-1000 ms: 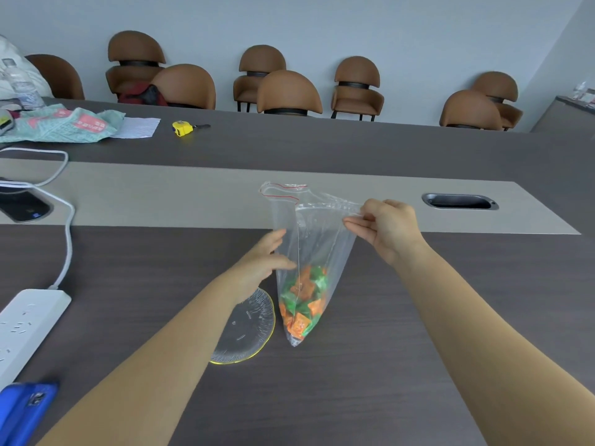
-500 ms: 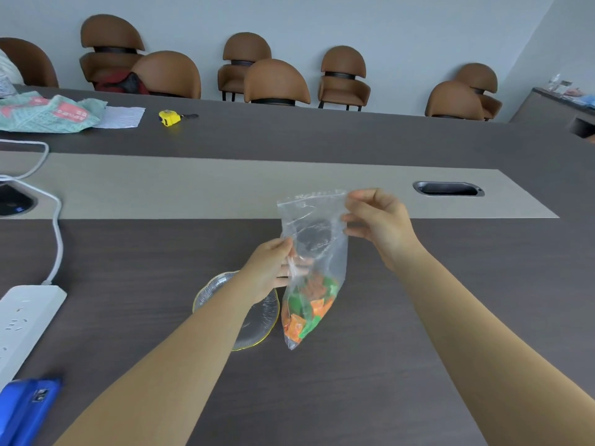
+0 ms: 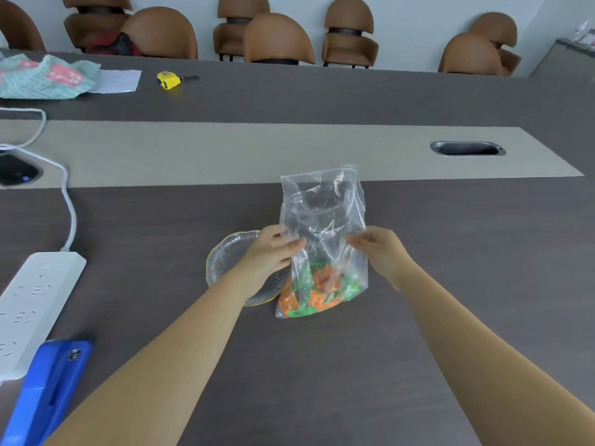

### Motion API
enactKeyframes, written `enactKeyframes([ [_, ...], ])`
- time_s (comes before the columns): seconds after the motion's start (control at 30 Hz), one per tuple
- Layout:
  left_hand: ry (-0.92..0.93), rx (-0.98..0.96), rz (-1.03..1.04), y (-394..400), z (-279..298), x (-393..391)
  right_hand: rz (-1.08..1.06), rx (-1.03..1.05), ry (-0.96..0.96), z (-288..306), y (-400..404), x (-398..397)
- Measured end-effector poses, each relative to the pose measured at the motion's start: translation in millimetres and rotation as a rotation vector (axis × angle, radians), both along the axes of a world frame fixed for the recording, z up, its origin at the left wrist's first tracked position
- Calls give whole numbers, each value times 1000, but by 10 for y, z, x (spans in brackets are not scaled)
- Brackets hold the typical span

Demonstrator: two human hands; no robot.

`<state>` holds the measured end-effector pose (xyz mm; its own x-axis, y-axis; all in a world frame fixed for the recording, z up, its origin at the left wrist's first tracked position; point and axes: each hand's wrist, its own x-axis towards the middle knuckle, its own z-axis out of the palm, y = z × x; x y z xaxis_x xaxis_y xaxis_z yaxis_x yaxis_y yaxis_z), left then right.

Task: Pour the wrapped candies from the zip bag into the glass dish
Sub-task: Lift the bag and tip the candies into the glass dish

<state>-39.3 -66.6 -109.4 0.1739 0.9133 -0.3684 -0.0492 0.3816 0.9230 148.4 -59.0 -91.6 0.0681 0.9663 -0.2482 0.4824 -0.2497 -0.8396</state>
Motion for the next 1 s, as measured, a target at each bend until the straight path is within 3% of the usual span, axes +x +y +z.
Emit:
enactKeyframes([
  [0.1,246,48,-224,-164,-142,53,-31,27,24,-11,-47,38],
  [0.2,409,74,-189,-218,-266,153,-10,78,20,-4,-93,43],
  [0.37,355,89,-78,-397,-172,200,47,149,28,70,-174,48],
  [0.63,243,-31,131,-761,-276,-139,162,71,68,-51,-313,-344],
  [0.8,237,-163,219,-894,-475,-384,228,-154,179,-210,-482,-569],
  [1.0,204,-233,263,-963,-601,-498,478,-347,23,-476,-727,-422],
])
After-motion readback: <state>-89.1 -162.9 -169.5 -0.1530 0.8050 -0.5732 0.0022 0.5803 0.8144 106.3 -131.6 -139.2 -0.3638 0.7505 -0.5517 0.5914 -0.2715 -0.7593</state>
